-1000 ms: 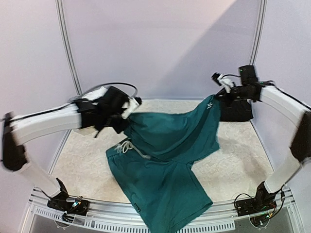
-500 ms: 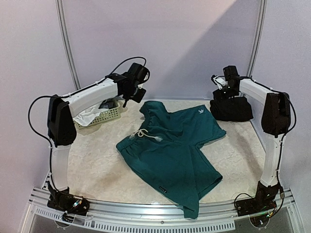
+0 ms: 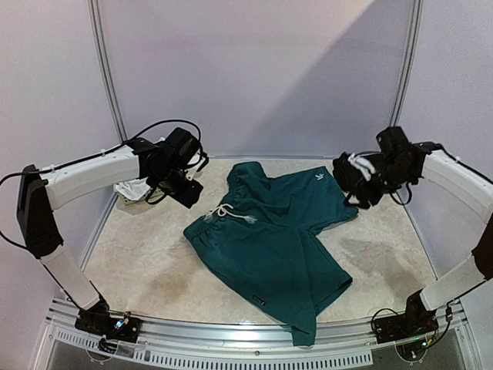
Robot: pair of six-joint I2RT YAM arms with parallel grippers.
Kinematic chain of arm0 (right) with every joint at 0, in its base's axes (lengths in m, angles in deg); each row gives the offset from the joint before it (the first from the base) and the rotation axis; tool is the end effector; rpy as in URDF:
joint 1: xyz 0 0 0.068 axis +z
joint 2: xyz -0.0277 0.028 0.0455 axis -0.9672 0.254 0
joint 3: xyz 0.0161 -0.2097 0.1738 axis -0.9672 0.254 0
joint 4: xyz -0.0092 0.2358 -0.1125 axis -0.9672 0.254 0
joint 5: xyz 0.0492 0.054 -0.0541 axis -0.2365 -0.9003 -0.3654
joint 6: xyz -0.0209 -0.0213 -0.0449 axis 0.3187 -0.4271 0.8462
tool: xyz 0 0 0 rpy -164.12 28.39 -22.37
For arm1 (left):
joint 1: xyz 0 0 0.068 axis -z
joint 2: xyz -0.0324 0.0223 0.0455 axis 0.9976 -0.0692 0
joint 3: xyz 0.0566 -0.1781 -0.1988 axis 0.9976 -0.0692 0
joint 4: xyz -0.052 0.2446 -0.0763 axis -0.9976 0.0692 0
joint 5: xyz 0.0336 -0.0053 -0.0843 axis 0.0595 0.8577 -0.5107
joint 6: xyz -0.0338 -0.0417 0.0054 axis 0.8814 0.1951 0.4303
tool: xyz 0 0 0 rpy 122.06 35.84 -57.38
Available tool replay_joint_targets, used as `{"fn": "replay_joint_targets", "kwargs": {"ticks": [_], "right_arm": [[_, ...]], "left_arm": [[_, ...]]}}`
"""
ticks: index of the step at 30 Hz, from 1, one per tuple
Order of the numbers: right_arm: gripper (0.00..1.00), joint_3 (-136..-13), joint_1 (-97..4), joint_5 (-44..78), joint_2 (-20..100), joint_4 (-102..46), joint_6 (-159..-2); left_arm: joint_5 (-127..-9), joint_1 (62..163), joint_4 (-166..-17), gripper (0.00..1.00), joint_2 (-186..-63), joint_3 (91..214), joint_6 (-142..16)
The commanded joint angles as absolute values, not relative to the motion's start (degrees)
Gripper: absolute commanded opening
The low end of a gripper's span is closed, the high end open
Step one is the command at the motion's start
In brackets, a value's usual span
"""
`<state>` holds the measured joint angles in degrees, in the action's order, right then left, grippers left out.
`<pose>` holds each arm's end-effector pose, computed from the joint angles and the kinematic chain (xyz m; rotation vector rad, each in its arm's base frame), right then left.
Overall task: Fold and stack the mixed laundry pile
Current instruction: Flatten out the crumpled shorts at the center of the board, then adjust the flattened shorts at the center of the board.
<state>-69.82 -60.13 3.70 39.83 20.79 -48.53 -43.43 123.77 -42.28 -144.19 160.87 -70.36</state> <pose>0.2719 0.0868 0.2974 -0.9977 2.3512 0.4093 0.2814 -0.2049 0.2771 0.6465 2.4984 0.1156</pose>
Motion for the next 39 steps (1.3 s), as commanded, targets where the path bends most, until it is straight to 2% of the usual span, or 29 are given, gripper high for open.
{"fn": "replay_joint_targets", "kwargs": {"ticks": [1,4,8,14,19,25,27,29,31,34,35,39], "right_arm": [[0.51,-59.84,-52.05,2.93,38.52,26.92,-41.00],[0.44,-56.29,-48.71,3.16,39.08,26.51,-39.47],[0.35,-54.90,-47.22,3.45,41.53,27.78,-38.10],[0.30,-52.29,-46.37,4.53,44.50,27.58,-36.11],[0.32,-49.39,-43.31,7.41,44.84,25.10,-35.80],[0.41,-47.53,-42.86,13.75,47.89,21.56,-38.93],[0.37,-47.44,-42.86,15.86,48.89,21.76,-39.24],[0.26,-47.44,-42.91,17.42,49.88,21.94,-39.42],[0.17,-47.41,-42.85,18.69,50.64,21.92,-39.55],[0.02,-47.84,-43.14,20.97,51.39,22.42,-39.19],[0.00,-48.18,-43.55,21.83,51.74,22.41,-38.64],[0.00,-51.31,-48.02,25.26,52.42,22.76,-35.85]], "left_arm": [[-54.09,124.26,-44.55,0.54,-143.86,155.20,-67.47],[-55.97,124.26,-45.64,0.45,-147.35,153.97,-67.15],[-53.72,124.20,-46.34,0.40,-151.03,152.30,-67.02],[-51.66,124.22,-46.22,0.37,-154.55,150.43,-66.26],[-50.32,124.25,-46.77,0.37,-155.56,148.77,-65.88],[-51.88,124.26,-47.02,0.44,-156.18,146.79,-64.74],[-54.20,124.20,-47.46,0.45,-155.50,145.77,-64.02],[-55.35,124.26,-47.71,0.44,-154.72,144.68,-63.29],[-56.21,124.26,-47.66,0.35,-153.89,143.58,-62.78],[-58.17,124.31,-48.09,0.11,-152.02,141.02,-61.52],[-58.98,124.41,-48.51,0.03,-151.16,139.92,-60.93],[-63.21,126.25,-49.56,0.00,-145.76,134.93,-57.23]]}}
